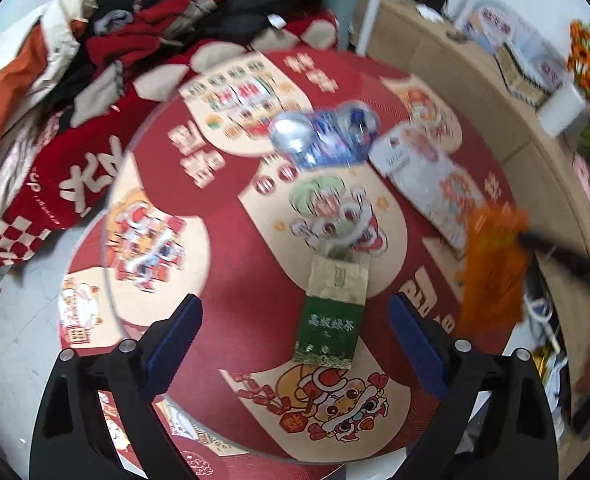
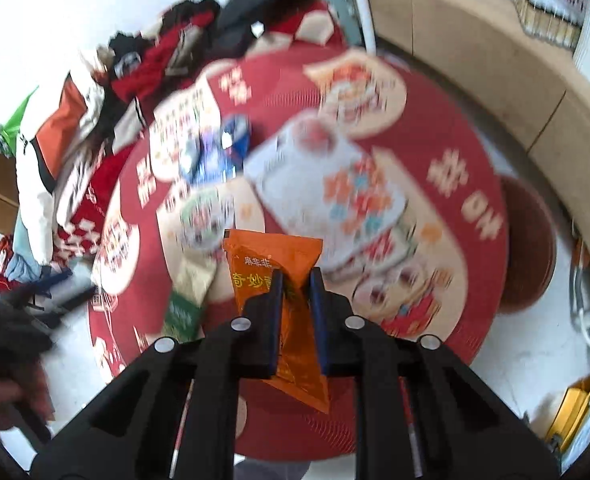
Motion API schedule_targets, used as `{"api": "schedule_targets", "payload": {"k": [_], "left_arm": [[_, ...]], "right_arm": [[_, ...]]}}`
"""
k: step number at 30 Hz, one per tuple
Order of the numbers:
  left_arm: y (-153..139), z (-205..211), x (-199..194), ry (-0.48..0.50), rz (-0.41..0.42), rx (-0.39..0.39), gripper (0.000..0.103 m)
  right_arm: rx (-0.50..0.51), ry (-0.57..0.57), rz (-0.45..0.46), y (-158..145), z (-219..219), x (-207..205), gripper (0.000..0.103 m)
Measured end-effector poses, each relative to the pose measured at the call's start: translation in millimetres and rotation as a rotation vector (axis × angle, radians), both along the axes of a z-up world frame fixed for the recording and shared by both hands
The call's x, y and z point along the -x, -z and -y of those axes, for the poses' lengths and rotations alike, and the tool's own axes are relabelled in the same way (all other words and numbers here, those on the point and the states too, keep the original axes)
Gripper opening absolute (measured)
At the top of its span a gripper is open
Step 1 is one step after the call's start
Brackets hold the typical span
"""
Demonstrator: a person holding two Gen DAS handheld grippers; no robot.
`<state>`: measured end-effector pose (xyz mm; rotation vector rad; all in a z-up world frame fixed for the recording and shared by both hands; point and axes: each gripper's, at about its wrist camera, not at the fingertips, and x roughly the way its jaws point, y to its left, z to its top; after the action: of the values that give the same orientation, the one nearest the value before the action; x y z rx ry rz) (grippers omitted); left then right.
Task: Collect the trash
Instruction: 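Grasp the orange snack packet with the right tool, then grasp the green tea packet with the left tool while the right holds the orange packet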
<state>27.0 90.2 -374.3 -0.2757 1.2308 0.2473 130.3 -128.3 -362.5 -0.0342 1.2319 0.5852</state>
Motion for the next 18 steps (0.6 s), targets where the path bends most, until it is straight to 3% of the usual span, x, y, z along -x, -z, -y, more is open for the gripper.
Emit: {"api": "schedule_targets", "payload": {"k": [9,12,18], "left_arm": [[79,29,-15,0.058,-0.148,-0.03,0.086],[89,34,-19,0.057,-0.169,-0.04,0.085],[96,39,-27,0.054,-0.185,-0.044,0.072]], "right_arm": [[-0.021,-0.02,0.053,-28,13,-18,0.017],[-0.026,-0.023,0.065,-37,18,-25,0.017],[-0.041,-0.023,0.098,-55,31,-40,0.016]]}}
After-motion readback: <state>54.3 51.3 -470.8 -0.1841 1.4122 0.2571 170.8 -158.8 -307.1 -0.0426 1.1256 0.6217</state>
